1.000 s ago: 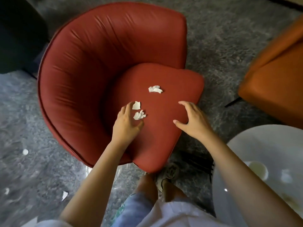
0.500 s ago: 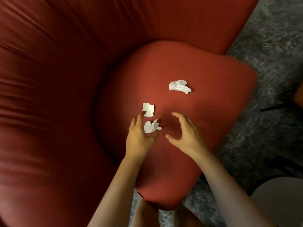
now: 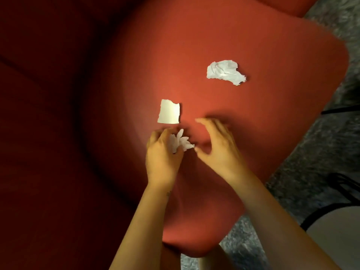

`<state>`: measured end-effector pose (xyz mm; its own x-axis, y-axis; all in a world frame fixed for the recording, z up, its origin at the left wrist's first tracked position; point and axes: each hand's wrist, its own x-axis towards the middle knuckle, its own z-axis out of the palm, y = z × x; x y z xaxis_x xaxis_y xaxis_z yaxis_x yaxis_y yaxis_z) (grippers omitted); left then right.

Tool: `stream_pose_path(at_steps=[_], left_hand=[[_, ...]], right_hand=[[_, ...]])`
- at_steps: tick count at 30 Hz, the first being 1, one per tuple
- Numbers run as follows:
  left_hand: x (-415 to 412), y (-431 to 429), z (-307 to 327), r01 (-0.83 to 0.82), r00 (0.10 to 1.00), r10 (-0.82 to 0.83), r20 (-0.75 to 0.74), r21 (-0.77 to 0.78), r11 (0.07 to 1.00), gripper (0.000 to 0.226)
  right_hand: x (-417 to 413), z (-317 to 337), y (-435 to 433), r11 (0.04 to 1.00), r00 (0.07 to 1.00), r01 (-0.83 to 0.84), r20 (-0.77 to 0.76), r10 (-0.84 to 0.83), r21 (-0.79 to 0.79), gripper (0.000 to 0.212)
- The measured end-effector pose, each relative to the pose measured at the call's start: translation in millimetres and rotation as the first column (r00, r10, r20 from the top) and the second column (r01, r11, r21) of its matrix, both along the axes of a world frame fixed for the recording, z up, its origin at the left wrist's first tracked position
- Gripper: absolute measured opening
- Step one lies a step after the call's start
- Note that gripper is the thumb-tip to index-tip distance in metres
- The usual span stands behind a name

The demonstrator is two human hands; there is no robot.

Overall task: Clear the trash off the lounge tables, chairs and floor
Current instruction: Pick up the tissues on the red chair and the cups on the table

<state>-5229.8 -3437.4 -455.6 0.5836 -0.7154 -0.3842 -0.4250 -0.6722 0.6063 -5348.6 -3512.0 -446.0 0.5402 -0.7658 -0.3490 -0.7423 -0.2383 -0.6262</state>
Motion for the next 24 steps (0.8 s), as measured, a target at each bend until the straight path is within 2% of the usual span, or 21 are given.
stream_pose_path(at_steps=[4,9,12,15,18,21,22,24], left_hand=[[6,-6,4,0.007,0.998,-0.006,0.059,-0.014,1.0,0.015],[25,-24,23,-0.017,0.993,0.034,0.111,-0.154,0.988,0.014],[35,-43,22,-0.054,0.994,0.071,0.085,-0.187,0.981,0.017],[36,-57,11,-0.078,0.997,0.078,-0.008,-0.192,0.978,0.02],[33,-59,3,-0.082,0.995,0.068,-0.075,-0.198,0.977,0.029],[32,-50,6,-0.111,0.993,0.099,-0.063,-0.221,0.969,0.031],[32,-46,8,-0.114,0.993,0.105,-0.052,-0.231,0.966,0.032],[33,-42,11,-0.113,0.994,0.107,-0.037,-0.247,0.963,0.031]], right_hand=[[10,4,-50,0.988,0.993,0.118,0.044,-0.114,-0.101,0.055],[23,1,-98,0.954,0.979,0.203,0.038,-0.2,-0.219,0.052],[27,-13,-111,0.954,0.973,0.208,-0.049,-0.224,-0.215,0.053],[27,-29,-113,0.96,0.97,0.191,-0.111,-0.217,-0.203,0.043],[26,-32,-106,0.948,0.968,0.228,-0.049,-0.245,-0.223,0.02],[29,-23,-91,0.931,0.958,0.279,0.008,-0.285,-0.233,0.014],[32,-18,-84,0.929,0.954,0.299,0.053,-0.294,-0.217,0.015],[40,-5,-66,0.946,0.947,0.299,0.164,-0.278,-0.127,0.031]])
